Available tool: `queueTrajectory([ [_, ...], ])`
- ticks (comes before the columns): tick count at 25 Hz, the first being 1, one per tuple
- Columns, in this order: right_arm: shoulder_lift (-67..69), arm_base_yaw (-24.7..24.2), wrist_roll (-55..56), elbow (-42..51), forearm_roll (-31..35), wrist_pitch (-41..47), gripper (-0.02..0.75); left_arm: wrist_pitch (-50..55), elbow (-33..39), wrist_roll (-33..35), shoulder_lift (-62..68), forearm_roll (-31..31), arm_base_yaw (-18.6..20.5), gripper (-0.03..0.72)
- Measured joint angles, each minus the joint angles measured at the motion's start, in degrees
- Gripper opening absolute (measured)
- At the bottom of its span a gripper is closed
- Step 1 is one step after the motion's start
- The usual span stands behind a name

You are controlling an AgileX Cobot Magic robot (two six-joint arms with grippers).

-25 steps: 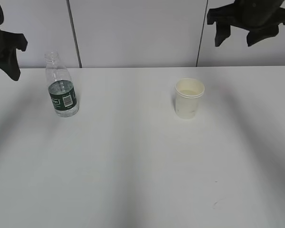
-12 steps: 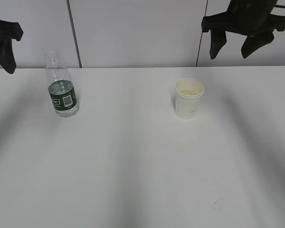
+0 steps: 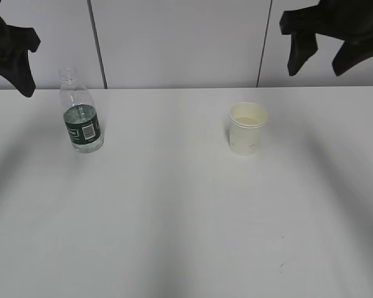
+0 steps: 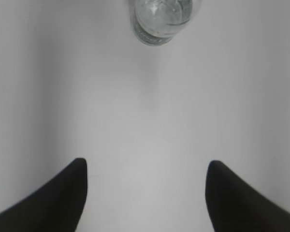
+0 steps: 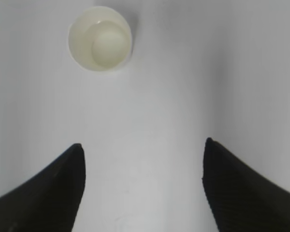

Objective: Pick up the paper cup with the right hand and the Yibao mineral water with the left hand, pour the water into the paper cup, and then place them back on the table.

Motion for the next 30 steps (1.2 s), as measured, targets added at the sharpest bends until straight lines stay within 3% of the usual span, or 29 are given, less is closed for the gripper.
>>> queueTrajectory([
  [4,-9.3,0.0,-0.8,8.3,0.0,0.1,0.585,-0.1,3.8,0.8,-4.7,-0.3,0.0,0.469],
  [12,-29.7,0.0,-1.0,24.7,0.0,0.6,0.585,0.3,18.3,0.9,-21.6,-0.4,0.0,0.469],
  [30,-64.9,0.0,-1.8,52.2,-3.7,1.2,0.585,1.2,40.6,0.9,-56.1,0.0,0.0,0.469],
])
